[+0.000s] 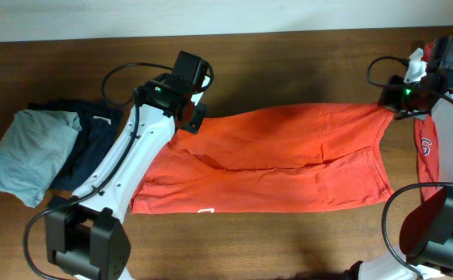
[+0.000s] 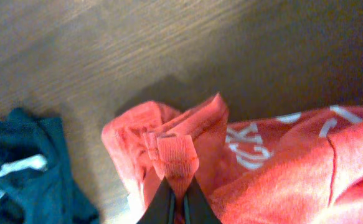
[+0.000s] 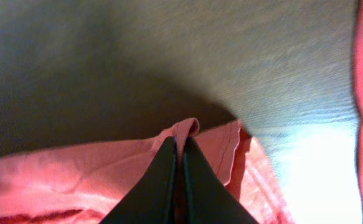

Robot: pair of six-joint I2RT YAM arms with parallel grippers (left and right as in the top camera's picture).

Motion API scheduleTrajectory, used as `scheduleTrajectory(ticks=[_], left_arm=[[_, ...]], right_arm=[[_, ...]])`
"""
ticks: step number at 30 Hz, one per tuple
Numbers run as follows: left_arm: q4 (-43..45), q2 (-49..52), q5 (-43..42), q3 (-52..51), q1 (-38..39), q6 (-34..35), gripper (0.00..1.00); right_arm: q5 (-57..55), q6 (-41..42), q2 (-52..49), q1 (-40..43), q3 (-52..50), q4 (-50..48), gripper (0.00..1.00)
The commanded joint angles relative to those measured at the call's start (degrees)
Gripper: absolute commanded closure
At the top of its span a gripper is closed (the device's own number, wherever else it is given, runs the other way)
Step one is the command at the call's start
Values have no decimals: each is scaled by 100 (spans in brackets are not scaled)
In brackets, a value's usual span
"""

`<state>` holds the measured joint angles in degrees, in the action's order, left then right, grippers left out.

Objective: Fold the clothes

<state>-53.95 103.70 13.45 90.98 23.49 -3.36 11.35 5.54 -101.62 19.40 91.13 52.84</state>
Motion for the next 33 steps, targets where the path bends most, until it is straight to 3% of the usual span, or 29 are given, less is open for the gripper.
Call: scheduleTrajectory(ticks=[1,6,23,27,33], left_arm=[[525,162,-61,-260,2,144,99],[2026,544,-63,-358,4,-192,99],[3423,1069,-13,-284,-179,-737,100],[3176,1043,-20,-109,-155,-743,100],[1950,940,-59,295,59,-726,100]], right_arm=[[-466,-90,164,28,-4,-334,96],[-501,-85,151,94,-7,-986,96],[-498,-87,-501,94,-28,-1329,96],[-496,-87,-501,94,-26,-1231,96],[-501,-87,-501,92,-26,-774,96]])
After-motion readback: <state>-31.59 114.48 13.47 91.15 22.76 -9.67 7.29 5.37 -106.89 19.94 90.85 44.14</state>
